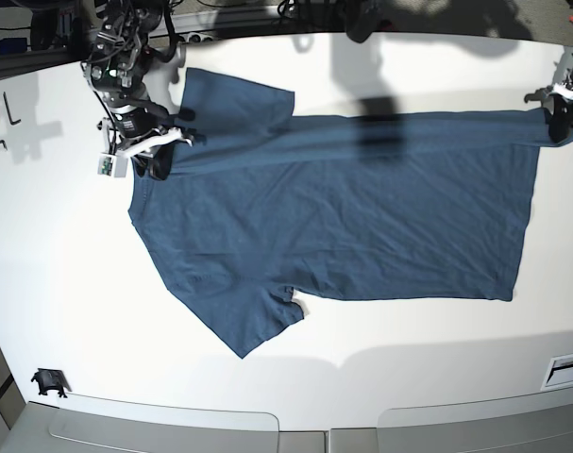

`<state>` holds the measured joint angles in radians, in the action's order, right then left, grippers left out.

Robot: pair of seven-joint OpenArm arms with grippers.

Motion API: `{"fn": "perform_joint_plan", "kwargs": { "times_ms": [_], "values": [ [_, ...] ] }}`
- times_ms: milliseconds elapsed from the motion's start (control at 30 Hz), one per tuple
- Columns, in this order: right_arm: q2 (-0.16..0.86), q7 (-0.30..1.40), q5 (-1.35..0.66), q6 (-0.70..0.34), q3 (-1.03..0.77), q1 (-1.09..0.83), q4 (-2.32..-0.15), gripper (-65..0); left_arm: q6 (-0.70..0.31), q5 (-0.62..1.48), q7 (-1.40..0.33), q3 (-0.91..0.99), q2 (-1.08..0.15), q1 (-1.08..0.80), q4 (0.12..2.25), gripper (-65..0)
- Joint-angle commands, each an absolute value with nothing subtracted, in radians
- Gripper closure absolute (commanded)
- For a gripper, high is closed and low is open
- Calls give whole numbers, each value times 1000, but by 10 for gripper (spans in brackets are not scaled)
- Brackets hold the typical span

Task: Fold the T-shirt properly
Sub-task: 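Lower the shirt edge and open both grippers to release it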

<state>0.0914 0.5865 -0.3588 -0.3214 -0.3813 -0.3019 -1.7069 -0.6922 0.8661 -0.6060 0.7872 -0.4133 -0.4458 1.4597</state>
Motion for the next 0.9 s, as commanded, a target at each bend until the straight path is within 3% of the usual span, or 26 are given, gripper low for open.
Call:
{"fn": "perform_joint_plan", "kwargs": {
  "times_ms": [0,433,500,567,600,867],
  "values": [
    [99,556,-362,-324,-385,-294,-1721,0,-698,887,-581,797,-435,-446,1474,0],
    [99,561,-362,-324,-385,-294,-1721,0,-698,887,-582,797,-435,-447,1474,0],
    [99,561,-363,-325,-385,-294,-1721,-164,-698,887,-582,797,-435,-446,1474,-140],
    [99,561,-367,-325,-385,-294,-1721,-287,-698,887,-582,797,-435,-446,1474,-190],
    [99,560,-371,-325,-385,-294,-1721,-310,-698,887,-582,797,-435,-446,1474,-190],
    [100,603,-373,-325,-387,-294,-1739,-312,-698,887,-573,797,-445,-447,1474,-190]
  ]
}}
